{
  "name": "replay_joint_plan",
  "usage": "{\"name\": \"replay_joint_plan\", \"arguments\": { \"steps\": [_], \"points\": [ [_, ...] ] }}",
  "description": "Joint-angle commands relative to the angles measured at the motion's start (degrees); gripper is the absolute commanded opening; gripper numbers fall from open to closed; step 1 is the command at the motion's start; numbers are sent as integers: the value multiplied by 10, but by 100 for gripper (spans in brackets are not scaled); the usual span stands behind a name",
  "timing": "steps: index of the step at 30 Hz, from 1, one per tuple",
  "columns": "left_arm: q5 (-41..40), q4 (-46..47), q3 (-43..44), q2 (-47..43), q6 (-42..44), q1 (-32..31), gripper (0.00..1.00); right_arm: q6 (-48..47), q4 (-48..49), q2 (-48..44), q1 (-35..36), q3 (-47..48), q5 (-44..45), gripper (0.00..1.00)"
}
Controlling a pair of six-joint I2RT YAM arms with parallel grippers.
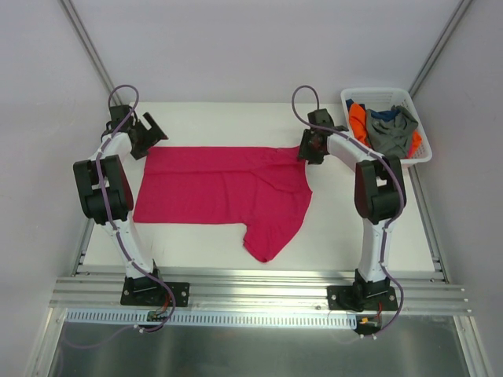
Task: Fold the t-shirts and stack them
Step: Fold the tshirt
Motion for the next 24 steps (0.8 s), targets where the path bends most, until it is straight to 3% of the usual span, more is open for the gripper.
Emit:
{"name": "replay_joint_plan", "arguments": {
  "steps": [1,3,7,12,16,20,24],
  "points": [
    [16,8,17,-13,6,-2,93,-15,-34,-29,1,27,11,46],
    [20,9,15,-19,9,-2,93,-29,-40,-45,1,45,0,57],
    [22,8,3,-42,19,-2,93,-33,-75,-116,9,52,-40,58],
    [18,6,-24,-71,24,-7,93,-32,-95,-175,74,-43,-10,56],
    [21,6,-36,-83,29,-6,93,47,-77,-205,97,-164,-4,52],
    [17,5,-47,-95,35,-7,93,65,-71,-212,110,-181,30,45],
    [19,5,-52,-99,34,-7,93,66,-78,-180,111,-152,41,44]
  ]
}}
